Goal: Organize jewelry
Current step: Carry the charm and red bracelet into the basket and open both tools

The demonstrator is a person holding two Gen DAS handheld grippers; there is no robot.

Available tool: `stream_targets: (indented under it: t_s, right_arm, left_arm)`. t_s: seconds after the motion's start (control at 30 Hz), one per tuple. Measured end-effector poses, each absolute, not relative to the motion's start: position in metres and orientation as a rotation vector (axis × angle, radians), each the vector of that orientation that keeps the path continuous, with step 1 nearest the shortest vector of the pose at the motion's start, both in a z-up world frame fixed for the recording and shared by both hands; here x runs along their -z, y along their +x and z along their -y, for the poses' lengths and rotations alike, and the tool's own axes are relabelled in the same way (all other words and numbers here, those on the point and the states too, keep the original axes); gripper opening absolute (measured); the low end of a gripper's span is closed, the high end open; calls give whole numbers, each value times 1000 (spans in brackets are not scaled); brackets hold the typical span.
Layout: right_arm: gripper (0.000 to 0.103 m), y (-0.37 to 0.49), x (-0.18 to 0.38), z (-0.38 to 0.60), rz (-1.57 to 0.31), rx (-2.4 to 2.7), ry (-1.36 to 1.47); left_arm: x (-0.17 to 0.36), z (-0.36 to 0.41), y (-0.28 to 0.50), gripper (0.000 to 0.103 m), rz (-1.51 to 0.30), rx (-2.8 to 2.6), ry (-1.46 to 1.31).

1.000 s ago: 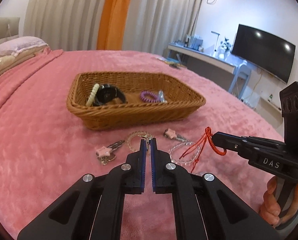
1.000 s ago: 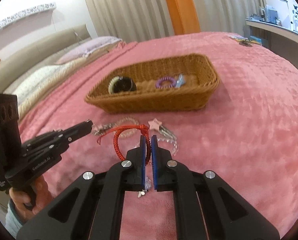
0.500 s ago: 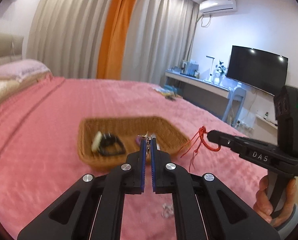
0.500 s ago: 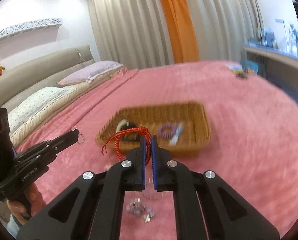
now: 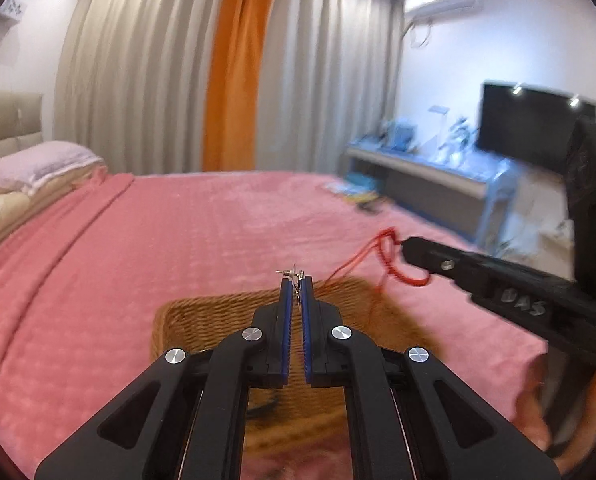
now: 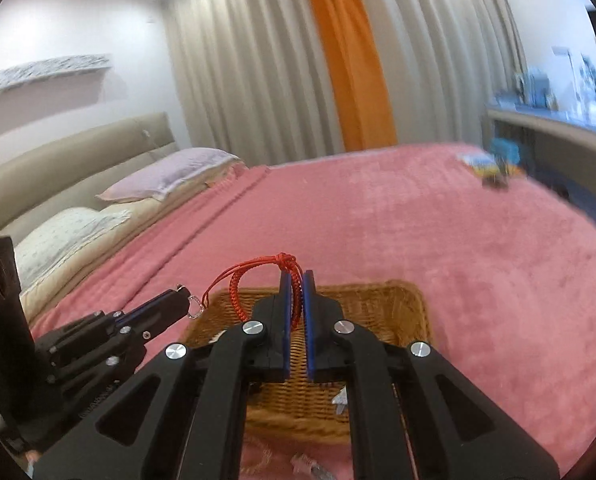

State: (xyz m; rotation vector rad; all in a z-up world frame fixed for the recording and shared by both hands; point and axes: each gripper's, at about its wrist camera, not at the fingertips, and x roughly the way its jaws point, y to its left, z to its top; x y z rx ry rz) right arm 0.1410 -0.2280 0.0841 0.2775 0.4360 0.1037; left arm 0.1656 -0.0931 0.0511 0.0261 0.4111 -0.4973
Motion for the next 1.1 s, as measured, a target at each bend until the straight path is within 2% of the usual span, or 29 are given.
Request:
stream_targets:
  t_s: [0.3,0.47,0.67,0.7,0.77,0.9,0.93,0.97,1.0,1.03,1.1]
  right_arm:
    - [4,202,-4,250,-676,-58,350]
    - [4,205,9,250,-732,-120,415]
    - [4,204,10,244,-734,-72,346]
    - [5,204,11,244,-739,-72,346]
    - [5,204,13,246,-745,-74,352]
    - [5,196,8,255,-698,-184,453]
    - [5,194,5,257,-685,-187,457]
    - [6,191,0,256,-666,-173,441]
    - [10,187,-4,256,-642,-159,419]
    - [16,183,-7,256,-624,-144,405]
    - [25,178,-10,256,-600,-134,401]
  left_arm:
    - [11,109,206,3,-569,535,53]
    - [20,118,203,3,-598,560,79]
    - [22,112,205,5,-629,574,37]
    - [22,111,204,7,-631,573,31]
    - [20,108,203,17,-623,572,21]
    - [11,103,194,21,-586,604,-1]
    - [8,101,191,27,-574,611,-8]
    - [5,100,189,40,-565,614,-14]
    - [3,99,187,47,-552,608,-21]
    - [0,96,184,49,-533,597,-28]
    - [-6,89,180,49,-521,586,-49]
